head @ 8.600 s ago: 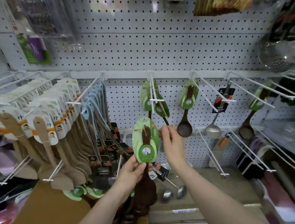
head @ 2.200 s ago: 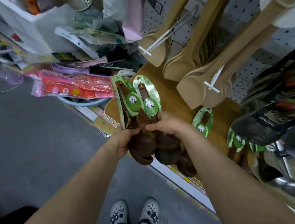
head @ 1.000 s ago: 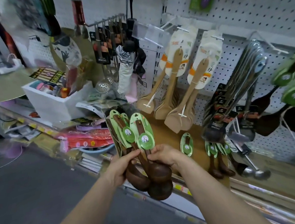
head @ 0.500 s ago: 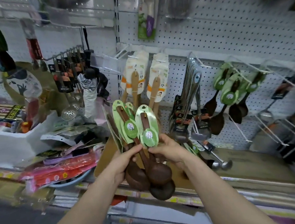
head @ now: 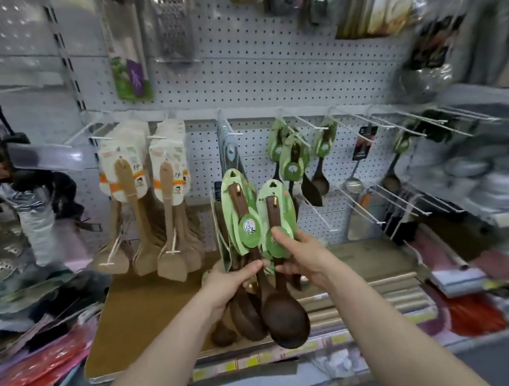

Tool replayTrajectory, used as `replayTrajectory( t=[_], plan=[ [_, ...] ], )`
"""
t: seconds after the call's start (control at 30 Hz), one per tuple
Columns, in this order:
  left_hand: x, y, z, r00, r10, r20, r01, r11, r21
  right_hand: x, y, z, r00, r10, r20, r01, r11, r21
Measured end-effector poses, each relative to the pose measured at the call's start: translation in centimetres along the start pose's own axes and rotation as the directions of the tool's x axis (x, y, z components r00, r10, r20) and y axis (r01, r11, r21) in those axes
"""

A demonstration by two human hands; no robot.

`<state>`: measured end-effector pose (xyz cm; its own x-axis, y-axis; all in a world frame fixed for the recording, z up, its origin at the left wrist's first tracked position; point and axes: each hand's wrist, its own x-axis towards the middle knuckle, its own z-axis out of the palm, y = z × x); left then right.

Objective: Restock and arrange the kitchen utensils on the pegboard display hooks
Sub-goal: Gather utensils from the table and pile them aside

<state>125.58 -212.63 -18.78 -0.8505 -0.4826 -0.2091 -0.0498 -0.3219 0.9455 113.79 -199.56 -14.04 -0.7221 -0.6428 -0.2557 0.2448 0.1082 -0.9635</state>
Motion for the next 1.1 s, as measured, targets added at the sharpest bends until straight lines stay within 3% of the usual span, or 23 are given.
replayTrajectory(
  t=[0.3, 0.63, 0.87, 1.1],
  plan=[
    [6.2, -1.2, 11.7, 0.992, -0.037, 0.12, 0.029, 0.997, 0.068, 1.2, -2.0, -12.7, 0.989, -0.082, -0.122, 0.087, 0.996, 0.03],
    [12.3, -3.2, 24.2, 0.996, -0.061, 0.069, 0.058, 0.998, 0.04, 4.8, -5.0, -26.6, 0.982, -0.135, -0.135, 0.128, 0.99, -0.062],
    [14.5, -3.9, 26.7, 0.998, -0.051, 0.045, 0.052, 0.999, -0.009, 7.5, -5.7, -30.0, 0.986, -0.113, -0.122, 0.105, 0.992, -0.071],
    [16.3, -2.2, 25.6, 0.999, -0.038, 0.022, 0.038, 0.999, -0.003, 11.0, -8.0, -28.5, 0.99, -0.096, -0.107, 0.085, 0.991, -0.108]
  ],
)
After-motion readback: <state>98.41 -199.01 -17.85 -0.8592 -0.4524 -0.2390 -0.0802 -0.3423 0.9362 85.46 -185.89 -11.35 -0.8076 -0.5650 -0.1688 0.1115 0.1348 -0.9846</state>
